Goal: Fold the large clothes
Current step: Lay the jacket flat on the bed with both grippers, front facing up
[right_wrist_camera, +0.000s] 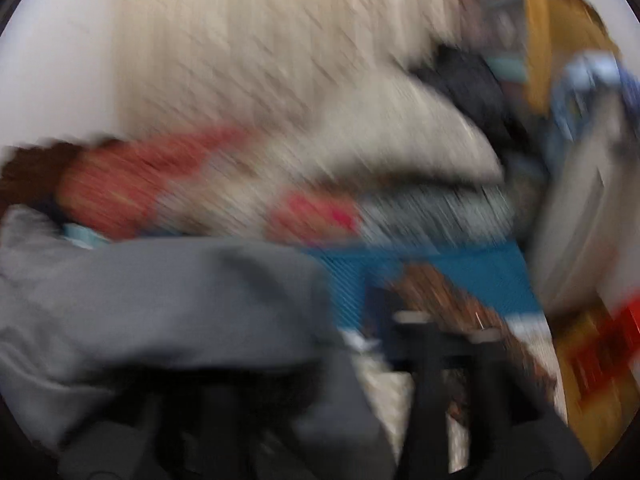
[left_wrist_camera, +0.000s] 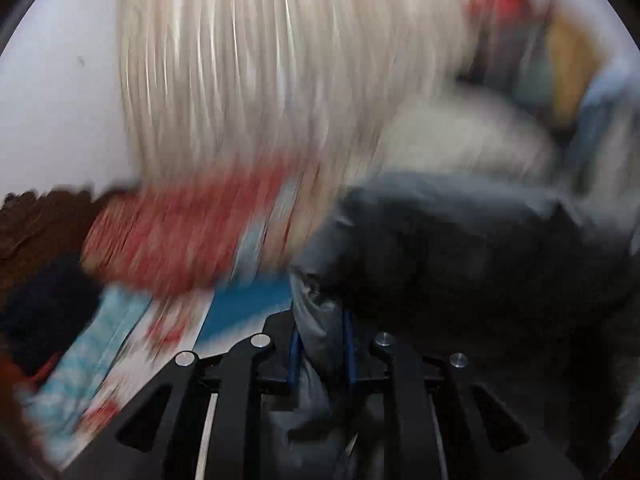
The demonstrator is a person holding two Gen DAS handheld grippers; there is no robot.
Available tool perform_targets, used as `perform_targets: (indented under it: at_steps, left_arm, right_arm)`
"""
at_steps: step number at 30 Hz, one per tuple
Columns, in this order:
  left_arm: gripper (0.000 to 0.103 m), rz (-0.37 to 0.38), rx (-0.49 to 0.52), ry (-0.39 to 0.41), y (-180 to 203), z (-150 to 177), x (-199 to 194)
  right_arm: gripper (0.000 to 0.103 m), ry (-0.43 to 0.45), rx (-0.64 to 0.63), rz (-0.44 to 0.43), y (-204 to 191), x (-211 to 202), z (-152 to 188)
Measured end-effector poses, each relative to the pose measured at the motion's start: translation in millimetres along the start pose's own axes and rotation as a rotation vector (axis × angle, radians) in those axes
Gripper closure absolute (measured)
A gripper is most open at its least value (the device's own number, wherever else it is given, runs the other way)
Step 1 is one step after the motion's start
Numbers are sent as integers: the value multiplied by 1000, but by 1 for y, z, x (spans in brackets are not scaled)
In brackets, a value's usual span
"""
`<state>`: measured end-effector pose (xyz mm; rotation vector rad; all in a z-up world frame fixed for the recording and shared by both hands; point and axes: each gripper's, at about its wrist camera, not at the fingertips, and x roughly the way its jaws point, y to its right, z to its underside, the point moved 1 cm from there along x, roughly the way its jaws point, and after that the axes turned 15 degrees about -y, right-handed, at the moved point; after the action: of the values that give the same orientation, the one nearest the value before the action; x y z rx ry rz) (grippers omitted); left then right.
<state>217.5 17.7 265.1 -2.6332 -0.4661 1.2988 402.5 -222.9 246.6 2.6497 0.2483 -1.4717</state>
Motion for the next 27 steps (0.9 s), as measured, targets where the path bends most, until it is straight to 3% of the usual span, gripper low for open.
perform_targets:
  at_steps: [2, 5, 6, 10, 13, 16, 20, 21, 22, 23, 24, 25, 27]
  left_arm:
    - [88, -6, 26, -218, 31, 27, 76]
    - [88, 85, 57, -321, 56, 71, 113]
    - [88, 96, 73, -329, 57, 84, 114]
    - [88, 138, 132, -335, 48, 124, 108]
    - [88, 237, 118, -335, 28, 159, 91]
    - [88, 299, 115, -326, 18, 200, 67]
    - [88, 380, 125, -371, 19, 258, 51]
    - [88, 396, 124, -384, 20, 266, 51]
    - [89, 411, 118, -400, 23, 274, 51]
    - [89, 427, 108, -424, 25, 285, 51]
    - [90, 434, 100, -441, 27, 291, 52]
    - [91, 437, 91, -455, 29, 296, 54]
    - [92, 446, 67, -478, 30, 305, 57]
  right_arm:
    - [42, -170, 42, -2, 4, 67, 37]
    - [42, -220, -29, -94, -8, 96, 108]
    - [42, -212, -69, -105, -14, 94, 130]
    - [24, -189, -214, -200, -31, 69, 212]
    - [19, -158, -279, -230, -48, 45, 265]
    - [10, -166, -219, -326, -48, 32, 298]
    - [11, -304, -126, -353, -55, 62, 318]
    - [26, -329, -125, -354, -59, 66, 319]
    - [52, -339, -133, -359, -62, 69, 318]
    - [66, -339, -150, -373, -66, 68, 314]
    - [86, -333, -156, -392, -67, 64, 309]
    - [93, -314, -156, -424, -67, 56, 299]
    - [94, -253, -164, -441, -61, 38, 275]
